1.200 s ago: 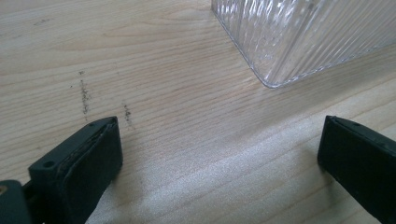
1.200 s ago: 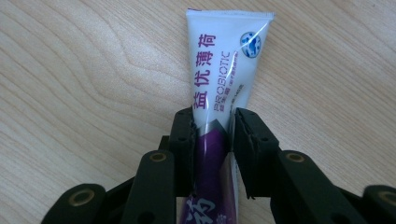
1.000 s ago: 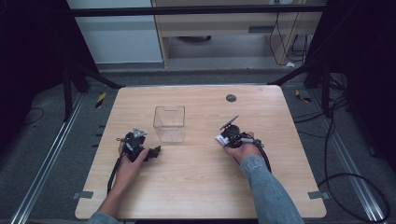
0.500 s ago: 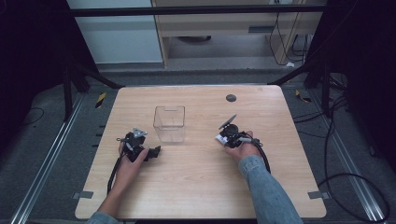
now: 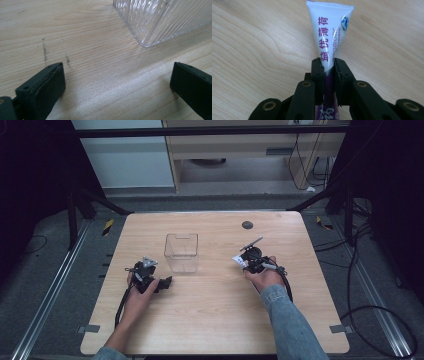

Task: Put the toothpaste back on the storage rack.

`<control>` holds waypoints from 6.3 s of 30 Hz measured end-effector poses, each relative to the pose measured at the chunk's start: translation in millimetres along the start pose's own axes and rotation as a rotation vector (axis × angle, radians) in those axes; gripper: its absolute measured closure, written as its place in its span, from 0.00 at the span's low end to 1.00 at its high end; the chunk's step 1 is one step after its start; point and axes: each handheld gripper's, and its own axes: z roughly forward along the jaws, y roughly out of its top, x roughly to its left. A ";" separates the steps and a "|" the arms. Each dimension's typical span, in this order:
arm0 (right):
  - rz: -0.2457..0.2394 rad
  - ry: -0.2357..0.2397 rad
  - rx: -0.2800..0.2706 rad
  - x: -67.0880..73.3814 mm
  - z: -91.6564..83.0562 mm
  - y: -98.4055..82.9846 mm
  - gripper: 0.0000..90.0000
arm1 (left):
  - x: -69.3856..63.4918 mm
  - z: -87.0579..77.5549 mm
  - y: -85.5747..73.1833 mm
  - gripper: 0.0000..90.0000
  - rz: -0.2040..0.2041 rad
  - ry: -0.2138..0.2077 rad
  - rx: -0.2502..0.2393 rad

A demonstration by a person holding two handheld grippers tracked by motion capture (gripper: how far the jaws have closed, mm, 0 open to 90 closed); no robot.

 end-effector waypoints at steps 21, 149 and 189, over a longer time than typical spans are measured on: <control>0.007 0.035 -0.257 6.7 -48.2 33.1 0.88 | -0.2 0.1 0.0 0.00 -0.002 0.000 -0.001; -0.043 0.198 -0.818 146.6 -37.8 163.0 0.88 | 0.1 0.4 0.2 0.00 0.001 0.000 -0.004; -0.044 0.176 -0.769 145.6 -11.5 158.4 0.87 | 0.1 0.5 0.2 0.00 0.001 -0.001 -0.004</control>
